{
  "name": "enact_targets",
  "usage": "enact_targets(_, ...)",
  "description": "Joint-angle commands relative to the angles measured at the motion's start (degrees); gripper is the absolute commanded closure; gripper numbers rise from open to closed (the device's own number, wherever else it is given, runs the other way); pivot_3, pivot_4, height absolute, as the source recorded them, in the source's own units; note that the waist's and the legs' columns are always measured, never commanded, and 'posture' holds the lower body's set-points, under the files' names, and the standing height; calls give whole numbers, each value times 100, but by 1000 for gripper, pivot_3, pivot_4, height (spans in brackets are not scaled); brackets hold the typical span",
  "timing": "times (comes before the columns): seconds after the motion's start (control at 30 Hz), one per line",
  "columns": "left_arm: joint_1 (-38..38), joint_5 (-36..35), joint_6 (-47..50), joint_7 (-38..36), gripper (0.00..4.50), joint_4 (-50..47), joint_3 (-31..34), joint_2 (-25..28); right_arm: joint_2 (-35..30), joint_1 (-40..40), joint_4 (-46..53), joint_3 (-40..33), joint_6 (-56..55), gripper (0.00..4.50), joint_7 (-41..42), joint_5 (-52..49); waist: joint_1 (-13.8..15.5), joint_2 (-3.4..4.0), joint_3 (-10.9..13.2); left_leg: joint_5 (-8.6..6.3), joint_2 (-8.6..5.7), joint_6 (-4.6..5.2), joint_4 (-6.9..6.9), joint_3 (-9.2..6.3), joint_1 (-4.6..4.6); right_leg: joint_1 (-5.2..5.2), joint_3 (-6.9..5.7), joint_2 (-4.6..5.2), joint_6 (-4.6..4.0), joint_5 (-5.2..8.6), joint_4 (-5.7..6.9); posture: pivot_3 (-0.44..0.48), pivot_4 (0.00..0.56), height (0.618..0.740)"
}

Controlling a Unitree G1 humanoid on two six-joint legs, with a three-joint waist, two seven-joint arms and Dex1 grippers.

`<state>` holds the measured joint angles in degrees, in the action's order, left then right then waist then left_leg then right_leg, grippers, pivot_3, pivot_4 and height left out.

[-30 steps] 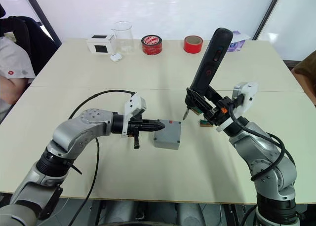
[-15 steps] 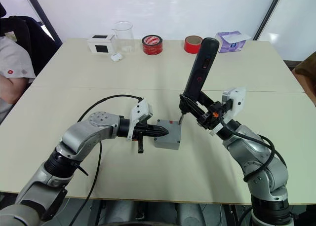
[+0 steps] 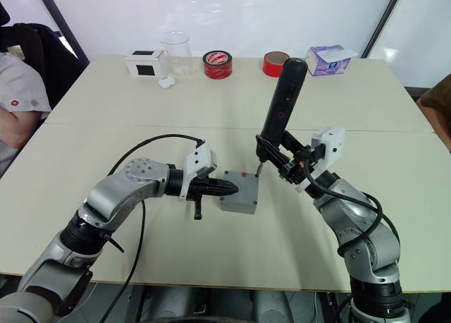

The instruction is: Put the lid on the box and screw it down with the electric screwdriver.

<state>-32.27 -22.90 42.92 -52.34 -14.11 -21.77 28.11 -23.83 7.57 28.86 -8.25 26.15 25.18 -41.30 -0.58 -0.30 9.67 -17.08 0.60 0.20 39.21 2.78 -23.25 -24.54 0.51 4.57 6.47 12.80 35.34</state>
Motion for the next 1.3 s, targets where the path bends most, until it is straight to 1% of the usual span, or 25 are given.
enact_targets(0.03,28,114,-3,-11,4500,-23,-91,-1,-41,-11,128,100,-176,2748,165,191,-1,0,0,0,0,0,0,0,0,0,0,0,0,0,0,0,150,740)
enact_targets(0.13,21,126,11,-16,4500,-14,-91,-17,-86,-120,120,298,-244,2748,289,418,-2,-5,-5,0,0,0,0,0,2,2,0,0,0,0,0,0,150,740)
enact_targets(0.27,19,114,69,2,4500,13,-77,-73,-256,-343,93,754,-103,2748,346,857,-3,-9,-17,0,0,0,0,1,12,11,0,-1,0,0,0,0,150,740)
enact_targets(0.4,67,244,2,-36,4500,59,-148,-48,-77,-478,-44,716,-15,2748,224,773,-2,-42,-52,-3,3,4,-2,-2,34,34,-1,-7,-2,2,-3,0,150,740)
enact_targets(0.47,91,306,-28,-24,4500,69,-181,-45,-17,-514,-92,679,-1,2748,195,757,-2,-44,-54,-5,5,8,-5,-1,58,58,-1,-7,-9,7,-7,0,150,740)
enact_targets(0.57,126,328,-23,-18,4500,52,-187,-69,74,-516,-130,623,20,2748,149,712,-5,-49,-61,-20,12,33,-7,-1,114,114,-3,-6,-43,31,-13,0,150,740)
enact_targets(0.77,167,364,-30,-5,4500,51,-219,-92,35,-533,-189,762,127,2748,139,846,-4,-52,-70,-21,20,34,-8,-1,116,115,-3,-6,-43,31,-12,0,150,740)
enact_targets(1.07,197,396,-1,18,4500,16,-222,-151,19,-398,-248,1006,224,2748,55,1086,-4,-80,-122,-21,22,35,-9,-3,118,117,-4,-6,-46,33,-12,0,150,740)
enact_targets(1.3,212,400,-32,3,4500,37,-191,-141,65,-366,-322,1032,177,2748,85,1125,-4,-84,-126,-22,25,35,-10,-4,118,117,-5,-5,-48,34,-12,0,150,740)
